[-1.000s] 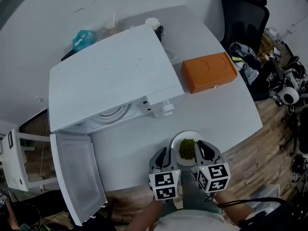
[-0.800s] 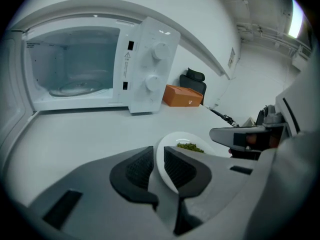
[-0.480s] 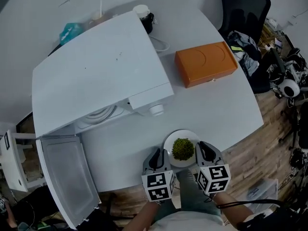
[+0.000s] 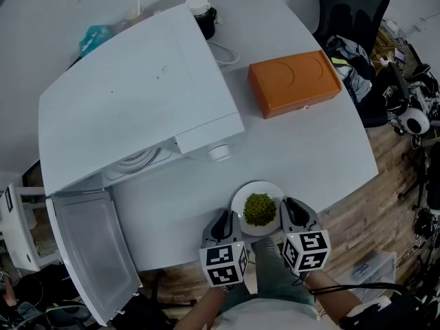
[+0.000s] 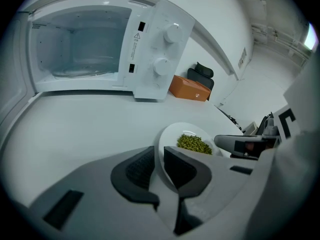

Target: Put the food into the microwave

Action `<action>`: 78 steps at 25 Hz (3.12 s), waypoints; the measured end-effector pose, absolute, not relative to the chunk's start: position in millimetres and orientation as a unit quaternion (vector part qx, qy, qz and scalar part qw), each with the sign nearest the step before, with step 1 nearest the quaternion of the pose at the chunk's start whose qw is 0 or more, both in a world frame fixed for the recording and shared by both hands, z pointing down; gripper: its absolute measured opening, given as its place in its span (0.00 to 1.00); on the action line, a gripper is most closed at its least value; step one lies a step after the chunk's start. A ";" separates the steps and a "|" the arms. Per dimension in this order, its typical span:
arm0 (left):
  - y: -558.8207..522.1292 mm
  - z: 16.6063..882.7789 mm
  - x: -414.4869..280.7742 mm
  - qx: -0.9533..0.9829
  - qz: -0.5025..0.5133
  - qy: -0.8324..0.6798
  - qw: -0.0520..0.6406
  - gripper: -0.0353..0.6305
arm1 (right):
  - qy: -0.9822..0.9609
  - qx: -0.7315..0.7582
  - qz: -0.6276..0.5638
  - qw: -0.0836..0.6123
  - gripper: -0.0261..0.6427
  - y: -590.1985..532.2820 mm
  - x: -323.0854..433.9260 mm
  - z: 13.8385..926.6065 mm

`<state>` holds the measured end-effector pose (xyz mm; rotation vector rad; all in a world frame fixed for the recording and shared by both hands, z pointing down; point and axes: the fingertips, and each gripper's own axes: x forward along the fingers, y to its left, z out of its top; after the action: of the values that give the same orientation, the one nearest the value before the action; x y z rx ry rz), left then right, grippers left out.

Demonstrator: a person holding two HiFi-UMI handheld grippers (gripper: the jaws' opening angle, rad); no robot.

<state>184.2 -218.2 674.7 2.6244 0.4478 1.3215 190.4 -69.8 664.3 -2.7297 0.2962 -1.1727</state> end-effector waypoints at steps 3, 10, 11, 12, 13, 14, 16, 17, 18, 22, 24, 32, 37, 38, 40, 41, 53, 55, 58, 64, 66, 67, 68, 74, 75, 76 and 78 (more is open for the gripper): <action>-217.8 674.8 184.4 0.877 0.446 0.151 0.091 0.14 | 0.094 -0.909 -0.398 0.085 0.09 -68.6 189.9 667.5; -215.5 676.4 184.5 0.873 0.451 0.156 0.103 0.14 | 0.090 -0.906 -0.402 0.098 0.09 -69.5 189.8 672.1; -214.5 676.7 184.2 0.871 0.453 0.158 0.104 0.14 | 0.089 -0.906 -0.402 0.099 0.09 -69.8 189.9 672.0; -213.1 677.1 183.7 0.870 0.454 0.159 0.105 0.14 | 0.087 -0.906 -0.402 0.100 0.09 -69.8 189.9 671.9; -211.7 677.4 183.3 0.869 0.455 0.160 0.106 0.14 | 0.086 -0.907 -0.401 0.099 0.09 -69.7 189.9 671.7; -210.7 677.7 183.0 0.869 0.456 0.160 0.108 0.14 | 0.084 -0.907 -0.400 0.098 0.09 -69.7 189.9 671.5; -210.5 678.1 182.7 0.868 0.456 0.157 0.117 0.14 | 0.081 -0.909 -0.397 0.094 0.09 -69.8 189.7 671.2; -210.7 678.3 182.9 0.868 0.455 0.155 0.122 0.14 | 0.078 -0.910 -0.395 0.093 0.09 -69.8 189.8 671.1; -210.7 678.5 183.2 0.869 0.454 0.154 0.125 0.14 | 0.075 -0.912 -0.393 0.091 0.09 -69.7 189.9 671.1; -211.3 678.9 185.3 0.875 0.448 0.141 0.117 0.14 | 0.060 -0.914 -0.391 0.087 0.09 -69.4 189.2 671.6; -213.5 678.7 185.9 0.877 0.447 0.131 0.119 0.14 | 0.058 -0.912 -0.395 0.090 0.09 -70.9 187.6 671.9; -232.4 667.4 186.5 0.884 0.437 0.105 0.129 0.13 | 0.067 -0.911 -0.395 0.094 0.09 -88.5 187.9 664.6; -256.7 657.4 183.6 0.889 0.428 0.080 0.144 0.13 | 0.096 -0.915 -0.384 0.077 0.09 -113.4 197.8 651.8; -262.8 655.6 183.0 0.890 0.426 0.074 0.147 0.13 | 0.102 -0.915 -0.382 0.075 0.09 -119.7 199.7 649.5; -275.5 651.7 181.6 0.892 0.421 0.062 0.153 0.13 | 0.114 -0.916 -0.377 0.070 0.09 -133.1 203.3 644.5; -282.1 649.7 181.0 0.893 0.418 0.056 0.156 0.13 | 0.121 -0.917 -0.375 0.067 0.09 -140.0 205.0 641.9; -363.1 620.9 176.8 0.908 0.376 -0.014 0.183 0.13 | 0.198 -0.915 -0.348 0.035 0.09 -226.0 221.0 611.8; -374.7 617.4 175.4 0.910 0.370 -0.024 0.188 0.13 | 0.209 -0.915 -0.343 0.029 0.09 -238.7 222.9 606.8; -391.1 612.5 176.5 0.913 0.358 -0.039 0.192 0.13 | 0.225 -0.914 -0.336 0.021 0.09 -256.4 227.7 601.1; -418.2 604.1 179.3 0.916 0.343 -0.053 0.201 0.13 | 0.243 -0.914 -0.326 0.007 0.09 -285.2 233.8 590.6; -426.2 601.1 181.3 0.917 0.339 -0.057 0.204 0.13 | 0.247 -0.914 -0.322 0.003 0.09 -293.7 237.0 586.4; -429.9 599.5 182.3 0.917 0.337 -0.059 0.205 0.13 | 0.250 -0.914 -0.320 0.002 0.09 -297.8 238.8 584.3; -433.3 597.9 183.0 0.917 0.335 -0.061 0.206 0.13 | 0.251 -0.914 -0.318 0.001 0.09 -301.6 240.4 582.3; -457.5 587.7 192.9 0.922 0.323 -0.068 0.205 0.13 | 0.258 -0.918 -0.303 0.006 0.09 -326.4 252.6 571.2; -461.9 586.8 195.4 0.922 0.321 -0.070 0.204 0.13 | 0.259 -0.918 -0.300 0.009 0.09 -330.8 255.3 570.2; -465.8 586.0 198.0 0.923 0.319 -0.072 0.203 0.13 | 0.259 -0.919 -0.297 0.011 0.09 -334.6 258.1 569.4; -472.1 585.0 203.6 0.924 0.315 -0.073 0.201 0.13 | 0.260 -0.921 -0.291 0.015 0.09 -340.9 264.1 567.8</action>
<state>203.6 -472.1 585.0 2.5822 -0.2044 0.8808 264.1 -340.9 567.8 -2.8649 0.8083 -0.9067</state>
